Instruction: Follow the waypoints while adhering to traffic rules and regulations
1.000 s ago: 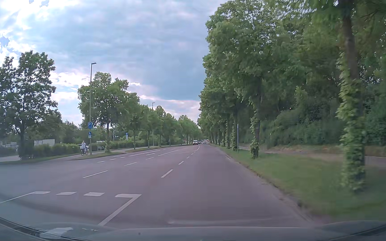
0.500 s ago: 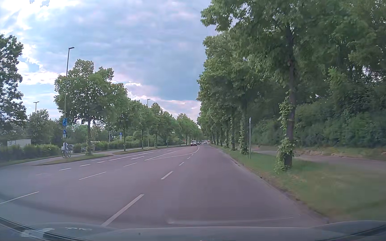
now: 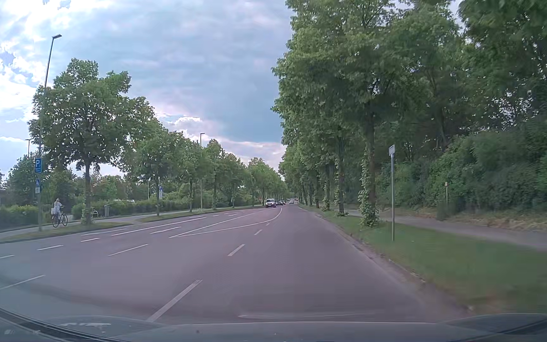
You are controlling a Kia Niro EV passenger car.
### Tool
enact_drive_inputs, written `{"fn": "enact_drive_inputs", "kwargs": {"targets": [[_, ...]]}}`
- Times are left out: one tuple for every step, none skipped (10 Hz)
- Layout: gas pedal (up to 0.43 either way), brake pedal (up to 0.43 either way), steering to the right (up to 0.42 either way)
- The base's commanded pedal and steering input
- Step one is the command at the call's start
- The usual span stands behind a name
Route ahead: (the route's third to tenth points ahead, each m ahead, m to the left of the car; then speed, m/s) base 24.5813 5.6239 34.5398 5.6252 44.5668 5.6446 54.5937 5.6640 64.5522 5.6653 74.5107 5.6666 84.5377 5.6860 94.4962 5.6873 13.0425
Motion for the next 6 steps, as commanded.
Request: {"fn": "enact_drive_inputs", "kwargs": {"targets": [[0.138,0.018,-0.001],[0.118,0.018,0.0],[0.087,0.018,0.001],[0.067,0.018,0.0],[0.067,0.018,0.0],[0.067,0.018,0.001]]}}
